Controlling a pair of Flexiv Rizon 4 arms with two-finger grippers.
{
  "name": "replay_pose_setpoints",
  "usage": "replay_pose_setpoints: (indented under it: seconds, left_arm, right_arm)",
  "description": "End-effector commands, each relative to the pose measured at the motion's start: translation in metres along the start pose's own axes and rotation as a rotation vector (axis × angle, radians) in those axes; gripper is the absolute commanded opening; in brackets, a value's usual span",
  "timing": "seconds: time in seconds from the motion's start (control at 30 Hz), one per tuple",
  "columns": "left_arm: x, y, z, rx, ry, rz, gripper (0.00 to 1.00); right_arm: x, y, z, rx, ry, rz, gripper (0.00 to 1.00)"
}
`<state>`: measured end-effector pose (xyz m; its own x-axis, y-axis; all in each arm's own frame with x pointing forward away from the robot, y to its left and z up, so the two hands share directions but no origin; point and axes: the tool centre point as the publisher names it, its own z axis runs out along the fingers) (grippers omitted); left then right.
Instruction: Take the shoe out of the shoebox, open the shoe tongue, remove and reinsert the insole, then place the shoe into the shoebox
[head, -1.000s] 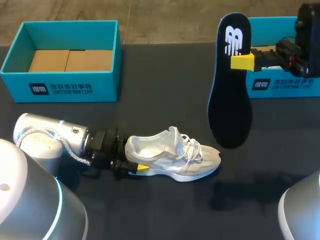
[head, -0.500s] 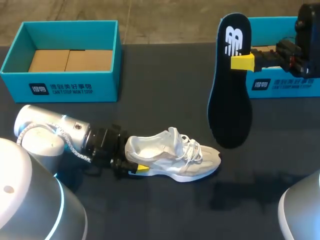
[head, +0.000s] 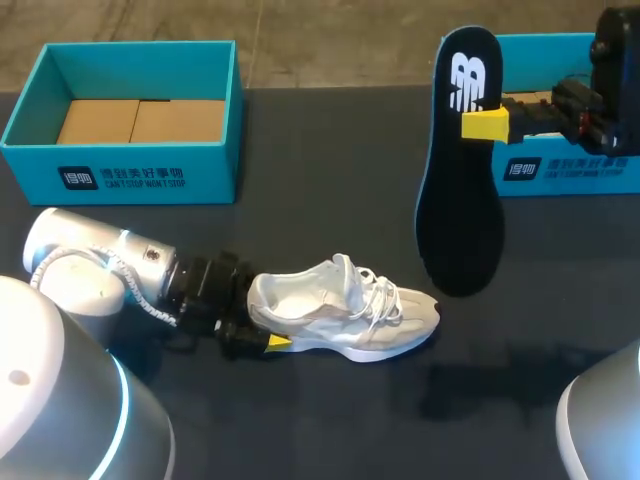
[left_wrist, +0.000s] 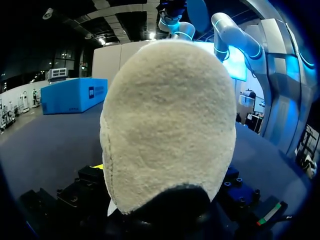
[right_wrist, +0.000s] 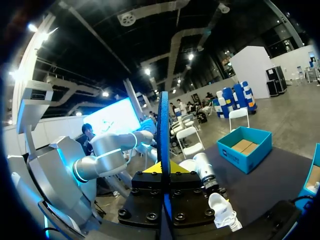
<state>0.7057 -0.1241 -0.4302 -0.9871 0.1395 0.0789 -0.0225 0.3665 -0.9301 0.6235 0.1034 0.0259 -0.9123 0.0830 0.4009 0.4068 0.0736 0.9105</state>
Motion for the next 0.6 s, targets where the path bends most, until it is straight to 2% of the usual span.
replay_pose_setpoints:
  seconds: [0.03, 0.23, 0.6]
  left_arm:
    - [0.008, 0.003, -0.012, -0.033, 0.008, 0.011, 1.00]
    - [0.008, 0.006, -0.023, -0.063, 0.000, 0.010, 1.00]
    - [0.008, 0.017, -0.033, -0.100, -0.006, -0.006, 1.00]
  right_arm:
    - [-0.002, 0.000, 0.002, 0.002, 0.001, 0.001, 0.00]
    - [0.000, -0.001, 0.003, 0.003, 0.001, 0.002, 0.00]
    - [0.015, -0.018, -0.003, -0.008, -0.024, 0.036, 0.00]
